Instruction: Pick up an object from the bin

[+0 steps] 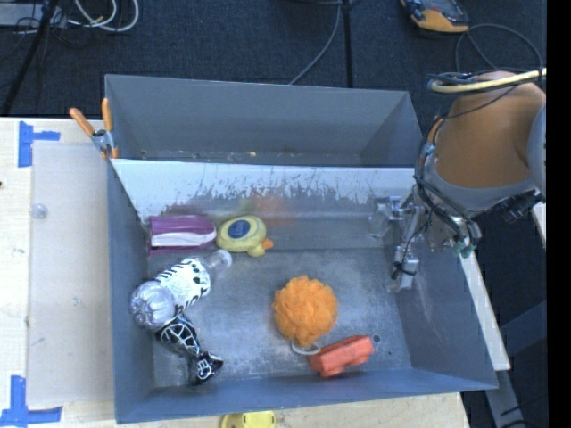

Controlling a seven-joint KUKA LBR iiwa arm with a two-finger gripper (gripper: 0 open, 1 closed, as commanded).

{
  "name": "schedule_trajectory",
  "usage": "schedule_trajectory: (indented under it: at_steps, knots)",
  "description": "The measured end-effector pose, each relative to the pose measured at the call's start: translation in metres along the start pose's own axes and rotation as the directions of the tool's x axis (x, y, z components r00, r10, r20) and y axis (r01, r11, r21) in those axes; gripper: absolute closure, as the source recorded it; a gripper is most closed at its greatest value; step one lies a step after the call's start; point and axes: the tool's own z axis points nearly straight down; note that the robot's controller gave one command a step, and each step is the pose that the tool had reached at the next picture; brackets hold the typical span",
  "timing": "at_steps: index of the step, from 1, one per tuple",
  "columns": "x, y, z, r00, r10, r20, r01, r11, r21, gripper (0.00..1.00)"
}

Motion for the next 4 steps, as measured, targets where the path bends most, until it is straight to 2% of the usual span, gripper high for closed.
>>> schedule_trajectory:
  at_steps: [1, 2, 4]
  knots:
    - [-0.001, 0.000, -0.005, 1.000, -0.001, 0.008, 0.001, 1.000, 0.001, 0.00]
    - [0.005, 0.019, 0.022, 0.998, 0.053, 0.013, -0.053, 0.999, 0.002, 0.00]
    - [0.020, 0.054, 0.136, 0.989, 0.149, 0.011, -0.149, 0.989, 0.001, 0.00]
